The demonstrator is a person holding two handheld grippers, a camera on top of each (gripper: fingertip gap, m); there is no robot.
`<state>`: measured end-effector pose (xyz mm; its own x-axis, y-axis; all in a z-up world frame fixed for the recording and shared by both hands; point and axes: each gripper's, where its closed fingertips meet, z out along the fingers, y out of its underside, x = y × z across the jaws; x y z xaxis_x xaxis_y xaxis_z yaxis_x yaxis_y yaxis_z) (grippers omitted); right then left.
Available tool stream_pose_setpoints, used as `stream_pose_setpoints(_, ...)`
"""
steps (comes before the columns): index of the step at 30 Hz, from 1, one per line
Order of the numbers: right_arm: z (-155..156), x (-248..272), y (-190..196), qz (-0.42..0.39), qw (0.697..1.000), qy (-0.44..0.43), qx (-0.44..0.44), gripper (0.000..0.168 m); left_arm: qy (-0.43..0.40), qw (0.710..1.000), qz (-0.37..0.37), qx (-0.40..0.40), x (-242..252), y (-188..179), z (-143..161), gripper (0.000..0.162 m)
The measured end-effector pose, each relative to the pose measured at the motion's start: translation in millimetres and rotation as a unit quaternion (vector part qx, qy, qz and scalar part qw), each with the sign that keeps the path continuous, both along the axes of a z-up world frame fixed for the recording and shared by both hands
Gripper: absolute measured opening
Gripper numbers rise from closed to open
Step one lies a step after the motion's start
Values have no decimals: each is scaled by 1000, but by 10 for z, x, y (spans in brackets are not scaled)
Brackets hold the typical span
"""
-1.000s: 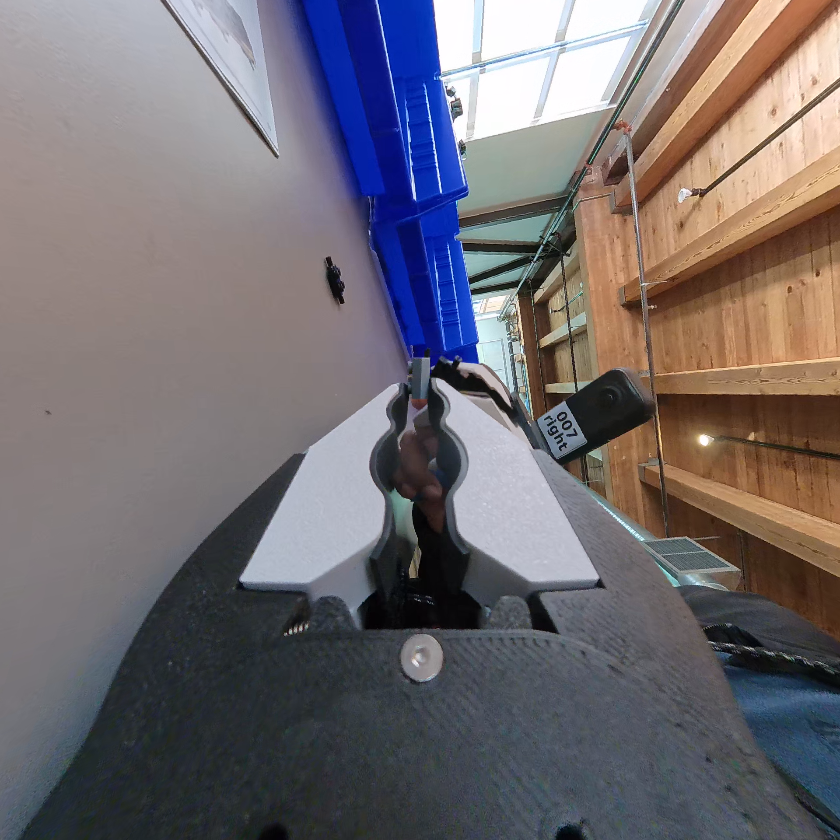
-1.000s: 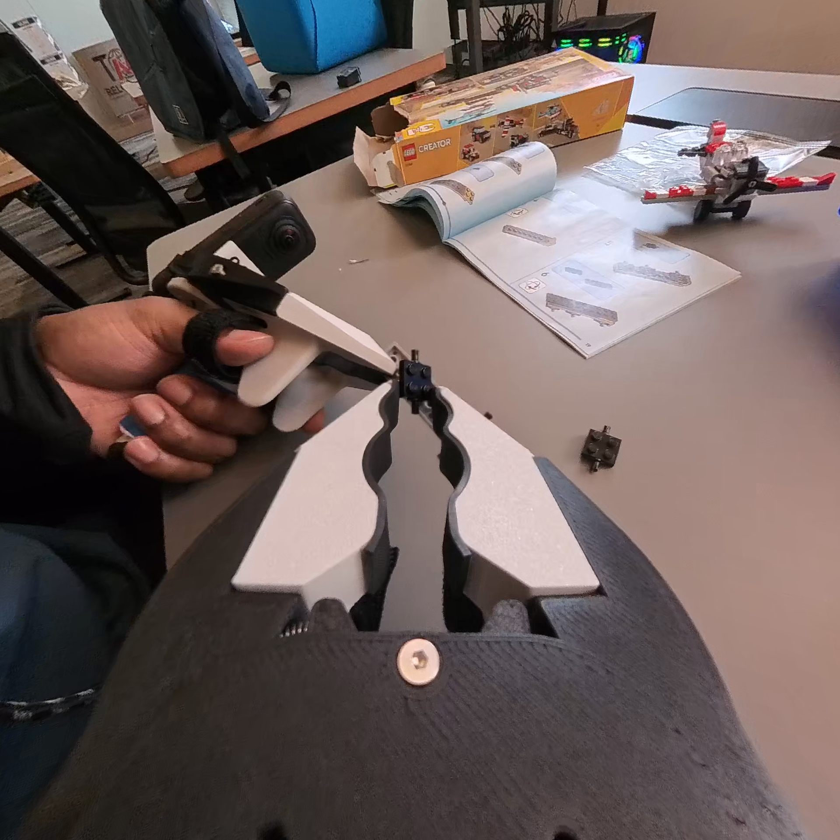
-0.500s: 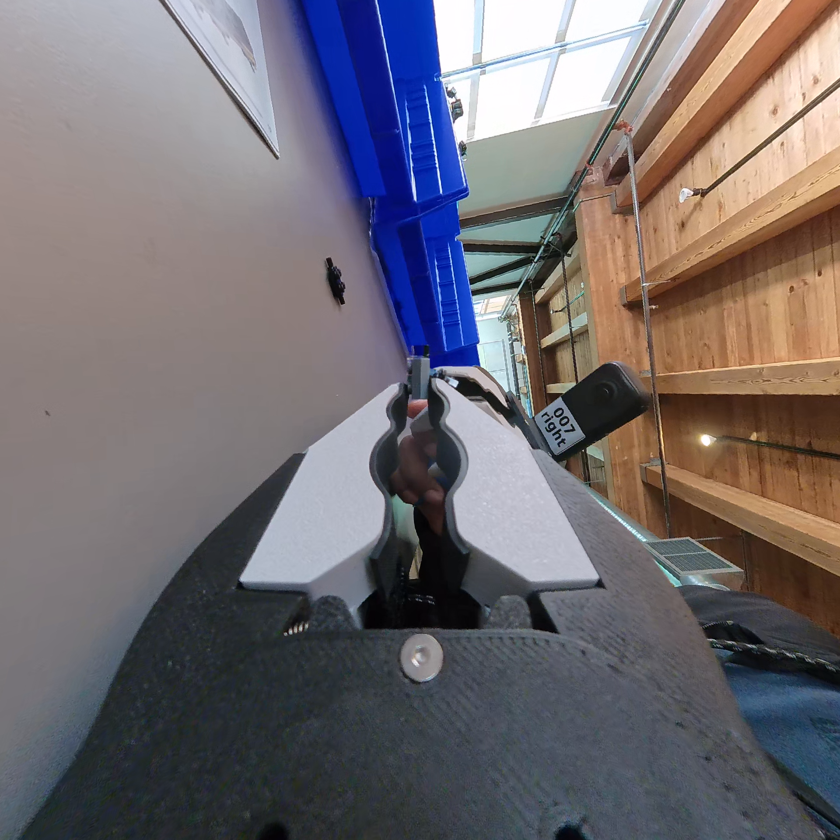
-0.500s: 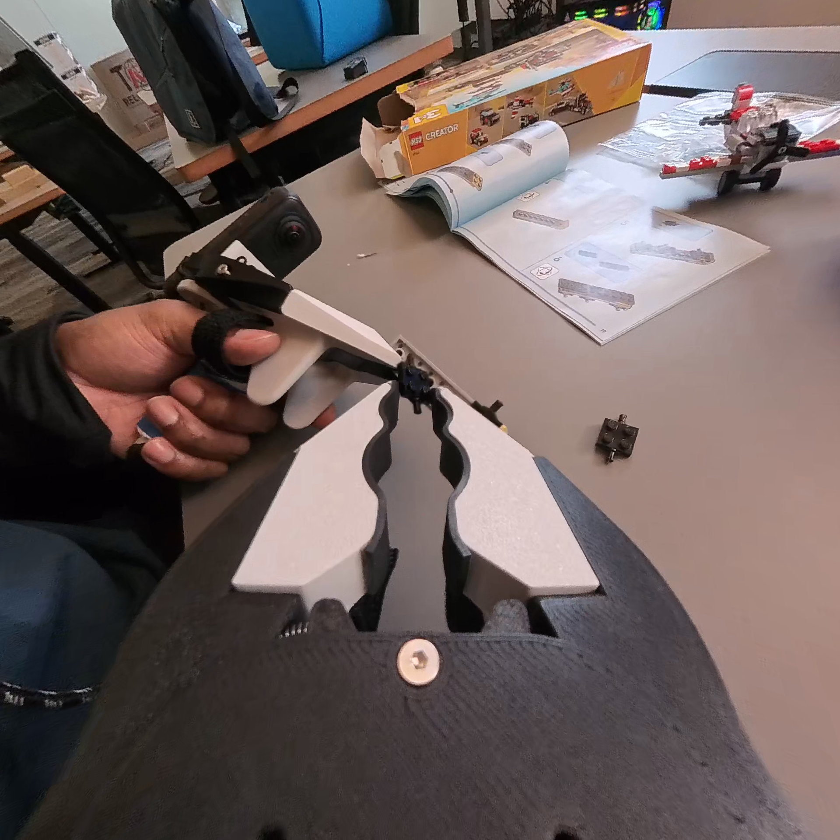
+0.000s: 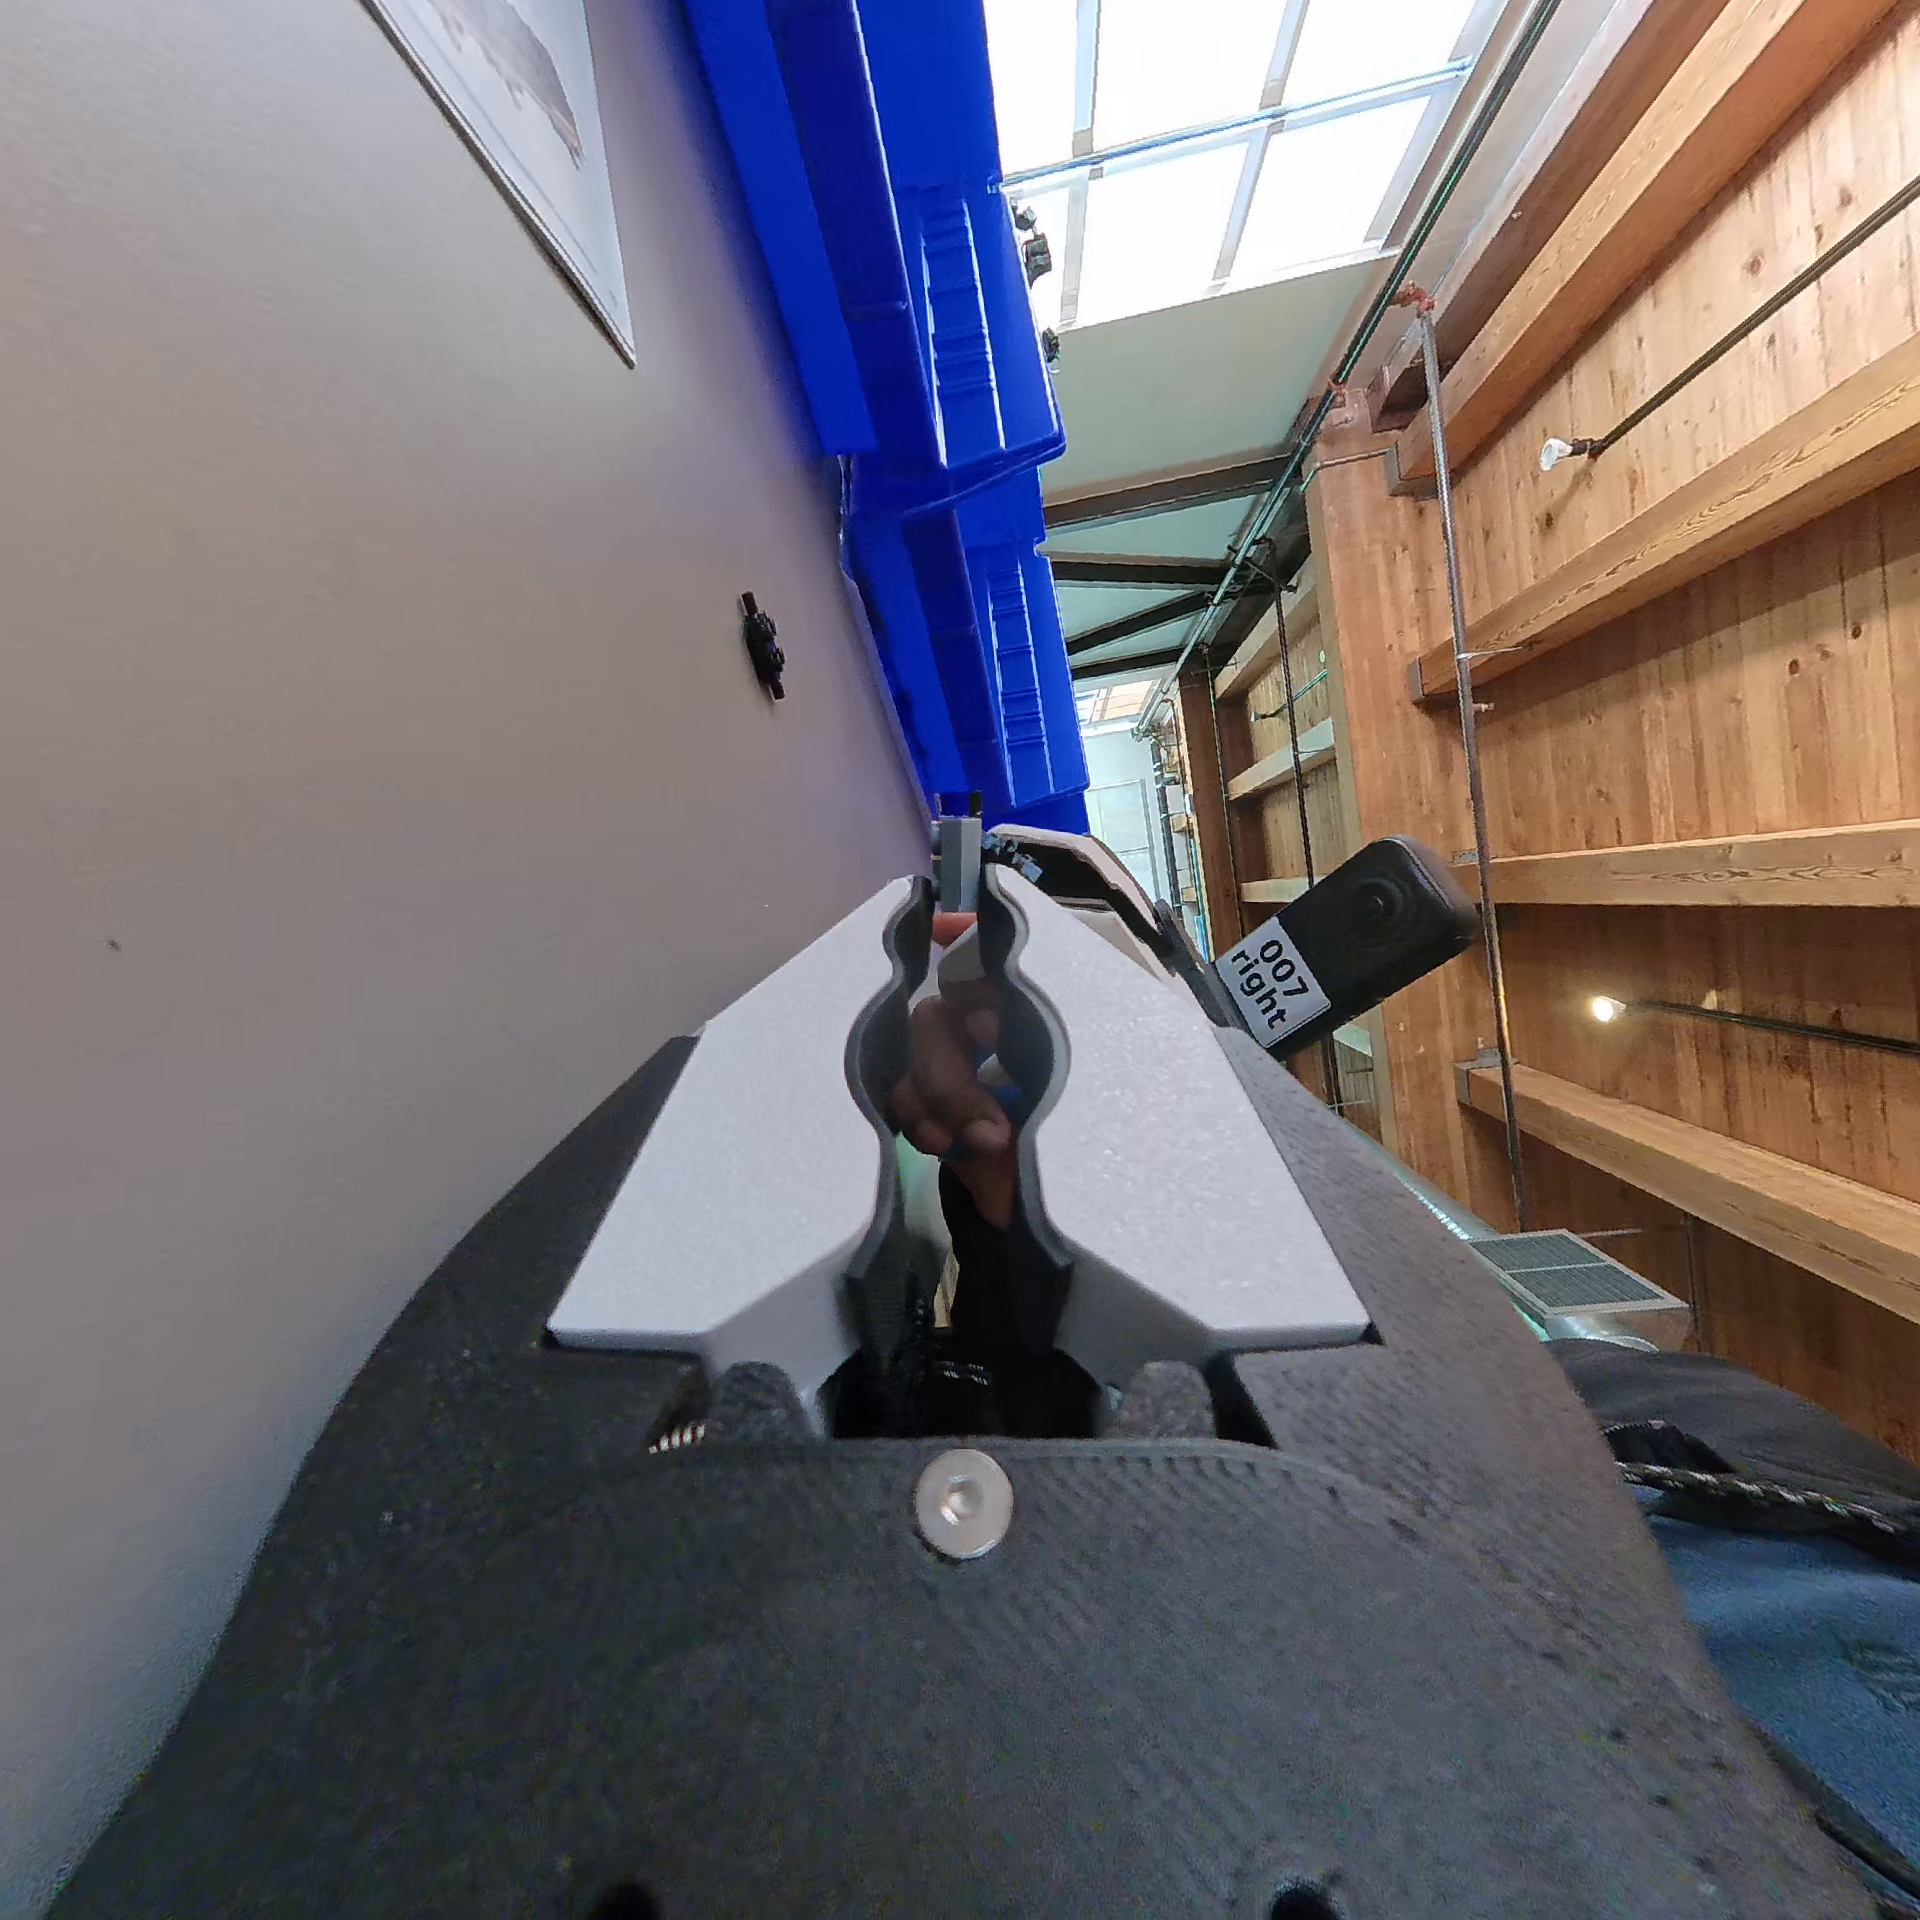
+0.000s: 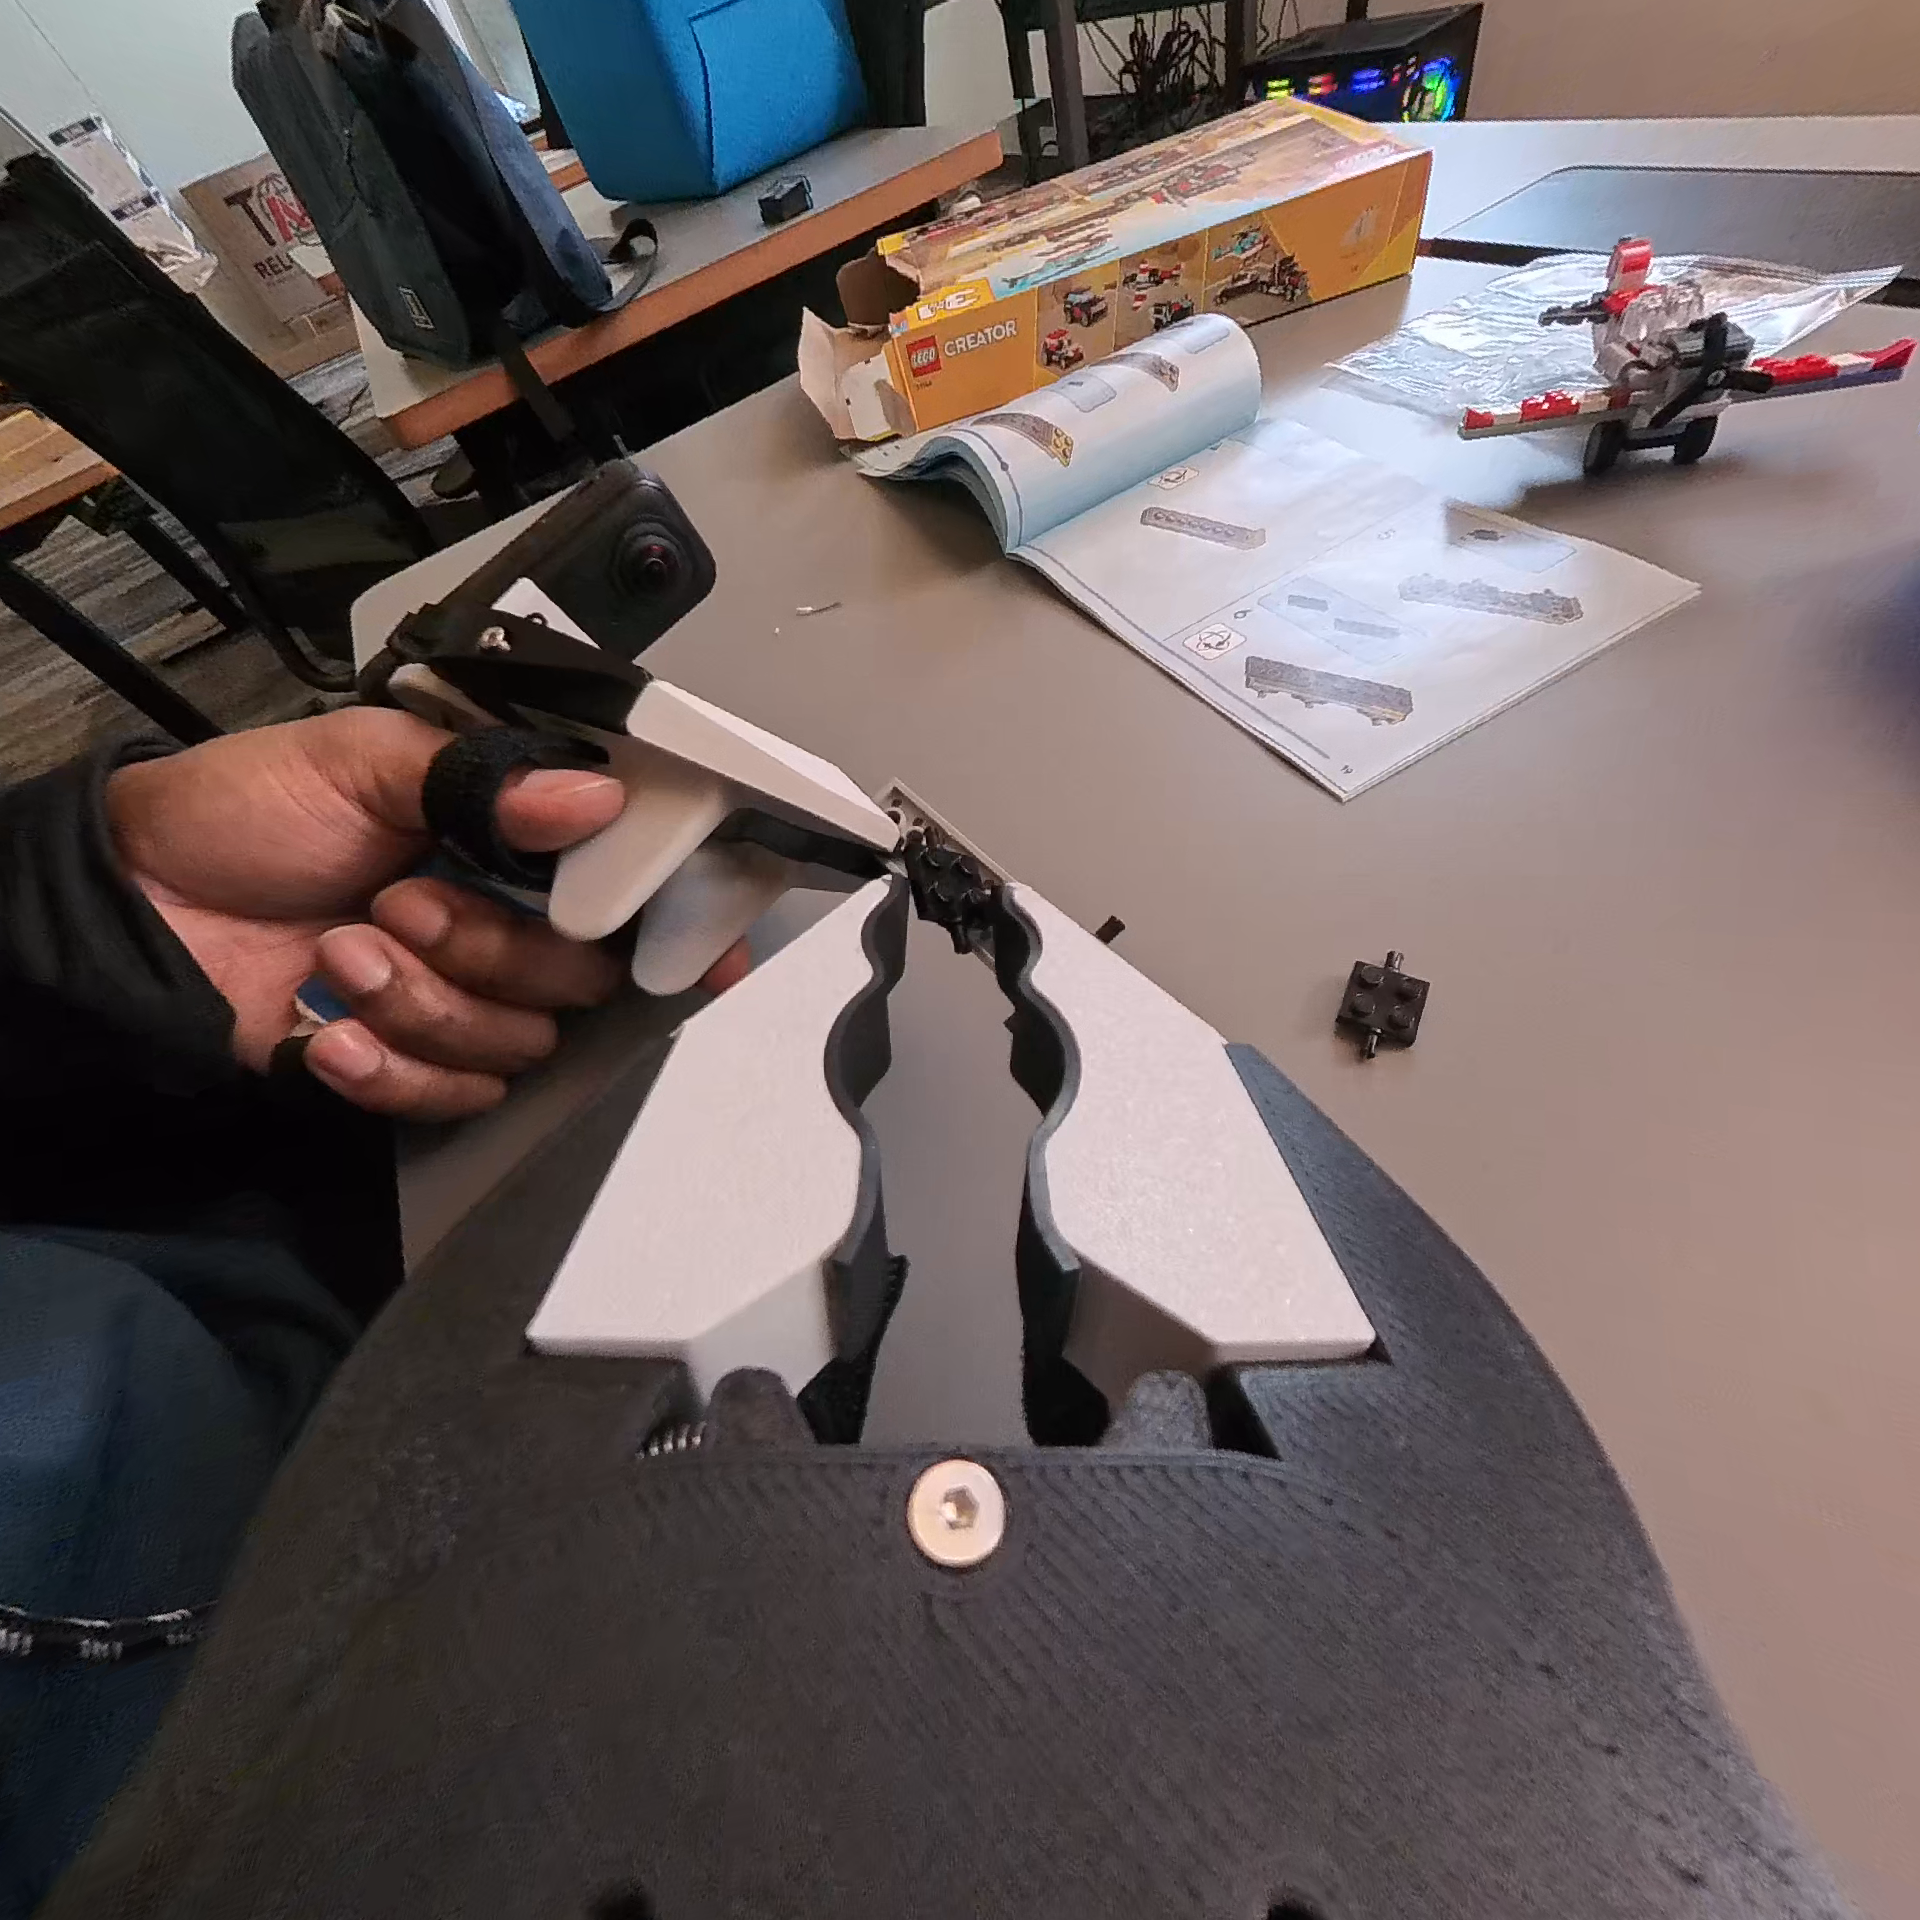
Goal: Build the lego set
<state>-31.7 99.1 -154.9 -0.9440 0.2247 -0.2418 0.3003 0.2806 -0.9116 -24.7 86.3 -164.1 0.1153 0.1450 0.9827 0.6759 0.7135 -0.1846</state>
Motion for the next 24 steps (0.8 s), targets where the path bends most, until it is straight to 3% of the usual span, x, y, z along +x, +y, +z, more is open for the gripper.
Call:
stream_pose_setpoints(15, 26, 10, 41, 6, 999, 41, 7, 22, -1, 1000, 7, 7, -5, -31, 4, 8)
stream_pose_setpoints(24, -264, 252, 193, 113, 984, 80, 108, 21, -10, 1000, 17, -5, -11, -111, -29, 8)
